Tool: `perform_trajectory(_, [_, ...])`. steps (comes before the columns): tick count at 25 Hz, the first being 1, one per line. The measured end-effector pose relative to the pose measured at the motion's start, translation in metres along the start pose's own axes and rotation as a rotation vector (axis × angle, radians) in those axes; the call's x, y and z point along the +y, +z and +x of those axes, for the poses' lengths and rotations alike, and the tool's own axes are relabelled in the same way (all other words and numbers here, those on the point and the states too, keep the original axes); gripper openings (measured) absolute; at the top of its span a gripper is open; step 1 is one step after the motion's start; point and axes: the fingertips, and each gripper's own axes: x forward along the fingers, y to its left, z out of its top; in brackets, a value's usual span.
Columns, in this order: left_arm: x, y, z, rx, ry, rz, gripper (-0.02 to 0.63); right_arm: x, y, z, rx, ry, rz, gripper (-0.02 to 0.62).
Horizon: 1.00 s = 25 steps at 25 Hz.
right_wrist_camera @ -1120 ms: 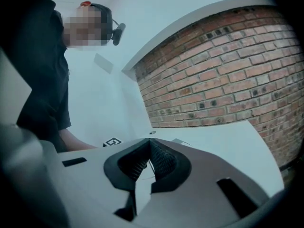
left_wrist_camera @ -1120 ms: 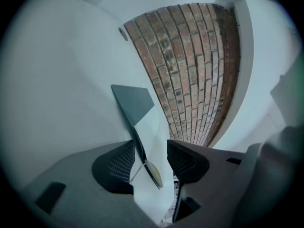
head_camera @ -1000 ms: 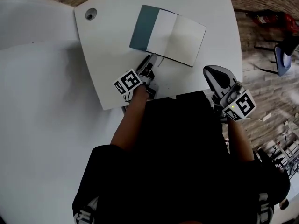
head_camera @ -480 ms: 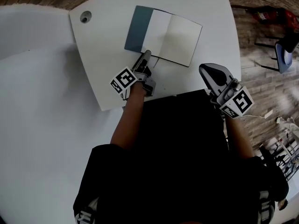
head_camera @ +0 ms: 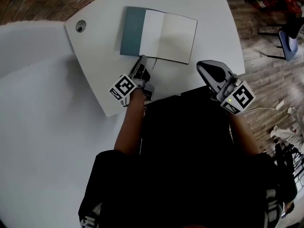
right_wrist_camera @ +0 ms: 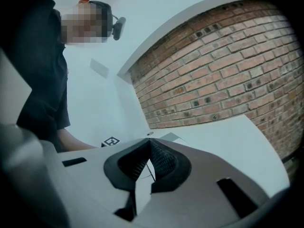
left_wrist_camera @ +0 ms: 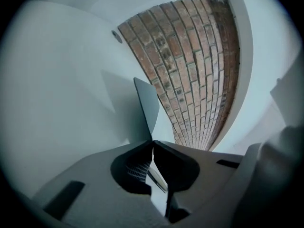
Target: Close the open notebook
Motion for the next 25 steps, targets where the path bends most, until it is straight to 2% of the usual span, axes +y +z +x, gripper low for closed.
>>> perform_trajectory(8, [-0.021, -0.008, -0.004, 0.100, 0.001, 0.341, 0.020, 0.008, -0.005, -0.008, -0.006, -0.017, -0.034, -0.002])
perform_trajectory(12, [-0.036, -0.019, -0.001, 0.185, -0.005, 0.536, 0.020, 0.006, -0.005, -0.017, -0.020, -0.036, -0.033, -0.002])
perform_trajectory(16, [-0.048, -0.034, 0.003, 0.277, -0.003, 0.774, 0.020, 0.006, -0.005, -0.025, -0.027, -0.049, -0.039, -0.002])
perform_trajectory(25, [-0.060, -0.079, 0.017, 0.493, -0.017, 1.187, 0.021, 0.001, -0.005, -0.041, -0.047, -0.083, -0.034, -0.002])
